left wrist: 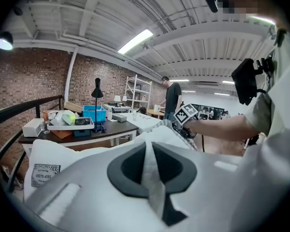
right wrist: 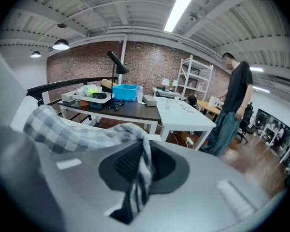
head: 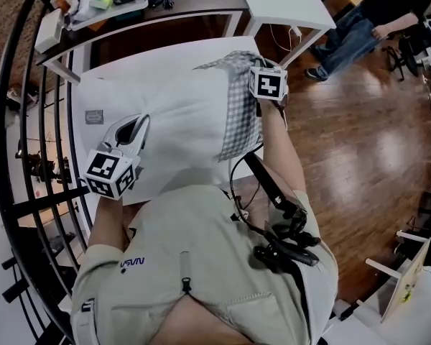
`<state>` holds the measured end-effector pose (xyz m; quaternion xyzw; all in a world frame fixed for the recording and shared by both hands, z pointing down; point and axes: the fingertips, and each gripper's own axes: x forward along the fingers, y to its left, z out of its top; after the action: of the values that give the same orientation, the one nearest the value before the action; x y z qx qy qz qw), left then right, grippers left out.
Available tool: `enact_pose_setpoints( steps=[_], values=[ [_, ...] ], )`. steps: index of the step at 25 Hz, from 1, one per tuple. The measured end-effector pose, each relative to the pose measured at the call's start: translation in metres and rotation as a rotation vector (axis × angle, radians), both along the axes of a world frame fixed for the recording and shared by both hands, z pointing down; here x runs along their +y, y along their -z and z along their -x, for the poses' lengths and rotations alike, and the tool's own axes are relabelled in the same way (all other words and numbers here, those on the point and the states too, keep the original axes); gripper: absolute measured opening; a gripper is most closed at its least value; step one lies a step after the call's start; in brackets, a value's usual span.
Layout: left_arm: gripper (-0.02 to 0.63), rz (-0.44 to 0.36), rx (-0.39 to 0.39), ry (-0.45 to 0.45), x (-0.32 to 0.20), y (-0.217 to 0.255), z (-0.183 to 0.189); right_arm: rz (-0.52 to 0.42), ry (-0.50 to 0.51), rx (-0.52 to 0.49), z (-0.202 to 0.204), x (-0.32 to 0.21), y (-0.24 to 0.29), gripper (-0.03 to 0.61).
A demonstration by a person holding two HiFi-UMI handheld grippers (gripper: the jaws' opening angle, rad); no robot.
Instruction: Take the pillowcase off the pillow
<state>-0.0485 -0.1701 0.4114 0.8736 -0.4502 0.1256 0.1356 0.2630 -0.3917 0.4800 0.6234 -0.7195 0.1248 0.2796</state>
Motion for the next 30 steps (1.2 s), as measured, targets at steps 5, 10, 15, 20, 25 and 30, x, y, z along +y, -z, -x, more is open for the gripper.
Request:
enact_pose_setpoints(
  steps=[5, 10, 15, 20, 25, 30],
  values=[
    [0.020, 0.031, 0.033, 0.068, -0.004, -0.011, 0.025, 0.084, -0.141, 0.011, -0.054, 0.002, -0.033, 0.021],
    [0.025, 0.084, 0.011, 0.088, -0.035, -0.039, 0.033, 0.141, -0.141, -0.087, -0.069, 0.011, -0.080, 0.023],
    [0.139, 0.075, -0.074, 0.092, -0.062, -0.055, 0.033, 0.059, -0.080, -0.191, -0.053, 0.015, -0.067, 0.111],
    [0.303, 0.005, -0.136, 0.086, -0.045, -0.028, 0.025, -0.082, 0.035, -0.238, -0.024, 0.054, -0.012, 0.160],
    [0.318, -0.010, -0.152, 0.009, 0.013, -0.029, -0.017, -0.100, 0.133, -0.247, 0.017, 0.122, -0.006, 0.173],
    [0.337, 0.030, -0.211, -0.072, 0.057, -0.058, -0.056, -0.049, 0.178, -0.264, 0.046, 0.183, -0.022, 0.199]
  ],
)
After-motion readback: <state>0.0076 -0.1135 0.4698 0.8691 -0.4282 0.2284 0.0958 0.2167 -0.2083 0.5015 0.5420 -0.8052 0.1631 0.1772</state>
